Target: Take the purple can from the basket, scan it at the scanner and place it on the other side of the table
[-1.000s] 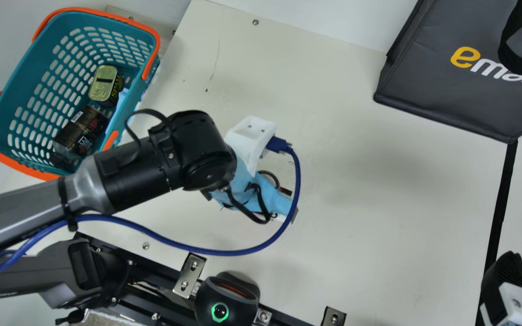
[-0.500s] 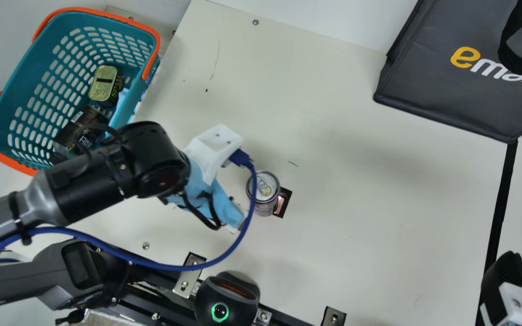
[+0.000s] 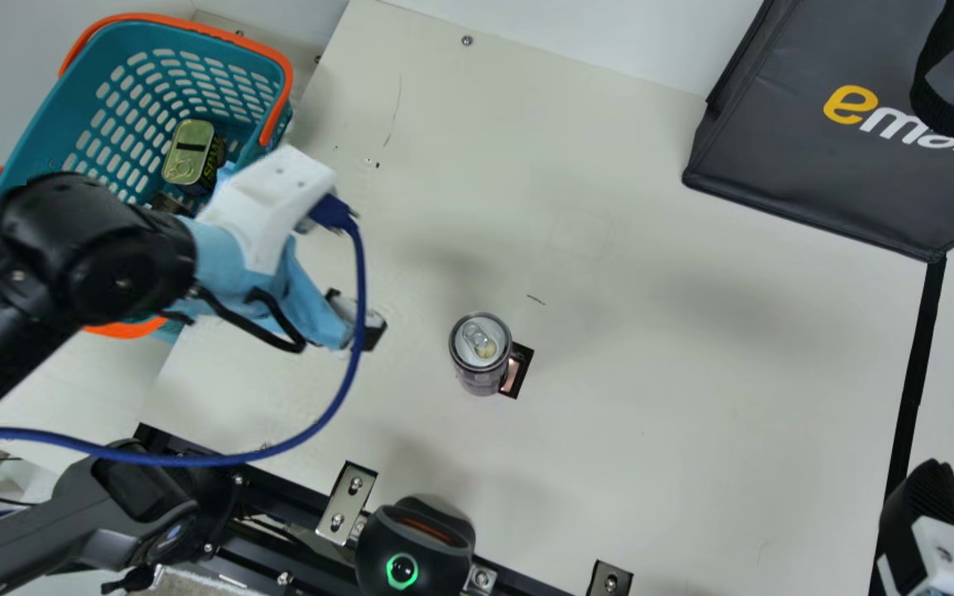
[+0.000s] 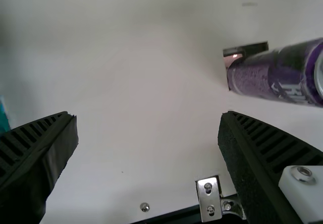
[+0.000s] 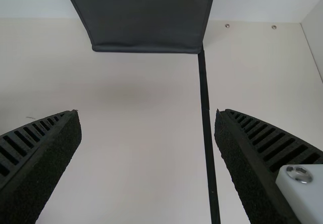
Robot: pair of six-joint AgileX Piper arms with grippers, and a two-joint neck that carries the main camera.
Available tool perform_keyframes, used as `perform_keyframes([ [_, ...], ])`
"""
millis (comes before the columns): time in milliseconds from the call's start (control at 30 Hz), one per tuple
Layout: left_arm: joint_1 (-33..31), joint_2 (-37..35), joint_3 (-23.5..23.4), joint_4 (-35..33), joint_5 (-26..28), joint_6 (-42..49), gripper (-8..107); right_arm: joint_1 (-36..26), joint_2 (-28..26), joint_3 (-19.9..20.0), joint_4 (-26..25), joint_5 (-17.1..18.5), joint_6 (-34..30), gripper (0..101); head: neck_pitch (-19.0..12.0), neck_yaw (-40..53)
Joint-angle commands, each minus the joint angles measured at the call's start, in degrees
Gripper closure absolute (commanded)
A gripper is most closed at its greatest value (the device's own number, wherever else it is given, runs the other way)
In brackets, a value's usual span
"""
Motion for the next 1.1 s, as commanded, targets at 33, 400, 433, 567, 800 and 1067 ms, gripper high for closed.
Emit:
perform_keyframes([
  [33,5.26,-1.23,-1.41,-1.53,-0.03,3.78,9,0.0,0.0,0.0,0.0,0.0,0.0,6,-1.66,0.23],
  [400,7.86,-1.82,-2.47,-2.61,0.0,5.95,9,0.0,0.0,0.0,0.0,0.0,0.0,6,-1.66,0.23],
  [433,7.86,-1.82,-2.47,-2.61,0.0,5.95,9,0.0,0.0,0.0,0.0,0.0,0.0,6,-1.66,0.23],
  [567,7.86,-1.82,-2.47,-2.61,0.0,5.95,9,0.0,0.0,0.0,0.0,0.0,0.0,6,-1.66,0.23],
  [800,7.86,-1.82,-2.47,-2.61,0.0,5.95,9,0.0,0.0,0.0,0.0,0.0,0.0,6,-1.66,-7.79],
  [1067,7.78,-1.76,-2.5,-2.58,-0.03,5.87,9,0.0,0.0,0.0,0.0,0.0,0.0,6,-1.66,-18.49],
])
